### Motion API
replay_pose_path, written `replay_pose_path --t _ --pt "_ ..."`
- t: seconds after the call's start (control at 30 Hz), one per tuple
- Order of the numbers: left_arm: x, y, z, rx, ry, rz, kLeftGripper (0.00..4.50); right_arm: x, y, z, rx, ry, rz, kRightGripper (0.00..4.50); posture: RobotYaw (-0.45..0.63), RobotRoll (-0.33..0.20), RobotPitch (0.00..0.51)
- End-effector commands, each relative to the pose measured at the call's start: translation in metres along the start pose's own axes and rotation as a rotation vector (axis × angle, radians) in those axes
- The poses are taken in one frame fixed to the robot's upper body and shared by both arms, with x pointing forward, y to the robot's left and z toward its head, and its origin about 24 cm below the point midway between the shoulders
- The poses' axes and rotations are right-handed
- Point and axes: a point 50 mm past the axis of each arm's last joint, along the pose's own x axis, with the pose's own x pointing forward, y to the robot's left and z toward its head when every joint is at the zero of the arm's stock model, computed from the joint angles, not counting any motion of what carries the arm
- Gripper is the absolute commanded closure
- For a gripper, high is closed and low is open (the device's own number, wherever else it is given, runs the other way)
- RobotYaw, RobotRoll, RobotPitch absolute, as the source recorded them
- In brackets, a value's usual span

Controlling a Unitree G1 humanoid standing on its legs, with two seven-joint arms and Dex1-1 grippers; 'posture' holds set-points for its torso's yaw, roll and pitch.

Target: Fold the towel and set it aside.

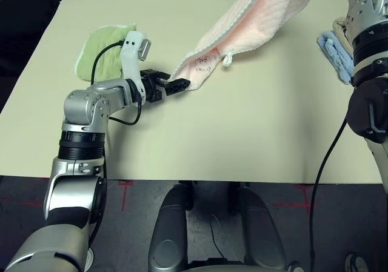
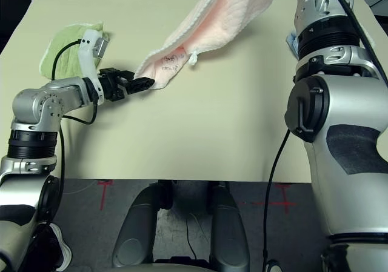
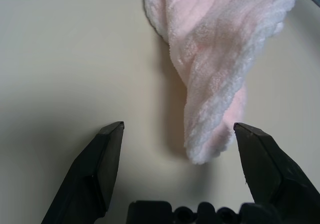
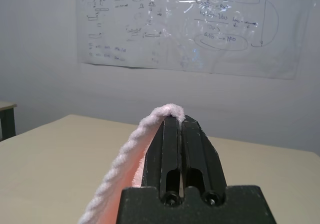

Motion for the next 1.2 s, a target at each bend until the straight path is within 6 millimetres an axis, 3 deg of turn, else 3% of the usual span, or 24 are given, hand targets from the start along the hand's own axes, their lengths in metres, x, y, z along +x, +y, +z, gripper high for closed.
replay_pose_path --t 0.03,0.17,0.27,0.6,0.8,0.97,1.2 --pt "-0.006 0.0 -0.004 0.008 0.018 0.002 0.03 0.002 0.0 0.007 -0.001 -0.033 0.001 4.5 0.08 0.0 0.358" --pt "-0.005 -0.007 -0.002 -0.008 0.006 -0.026 0.03 0.002 0.0 0.007 0.0 -0.03 0.002 4.5 0.08 0.0 0.357" --pt "-0.003 -0.01 0.0 -0.013 -0.002 -0.039 0.66 0.002 0.0 0.007 -0.001 -0.029 0.003 4.5 0.07 0.0 0.358" --pt "0.0 -0.019 -0.003 -0.022 0.026 -0.107 4.46 0.001 -0.003 0.008 -0.009 -0.03 -0.004 4.5 0.07 0.0 0.359" --pt "-0.005 -0.005 -0.003 -0.002 0.032 -0.042 4.46 -0.008 -0.015 -0.003 -0.011 0.008 -0.027 4.5 0.06 0.0 0.366" --pt "-0.015 0.019 0.014 0.073 -0.049 0.134 4.46 -0.037 -0.036 -0.036 0.004 0.106 0.011 4.5 0.05 0.0 0.372" --pt "-0.027 0.034 0.036 0.15 -0.166 0.285 4.46 -0.08 -0.056 -0.064 0.046 0.167 0.135 4.5 0.04 0.0 0.376"
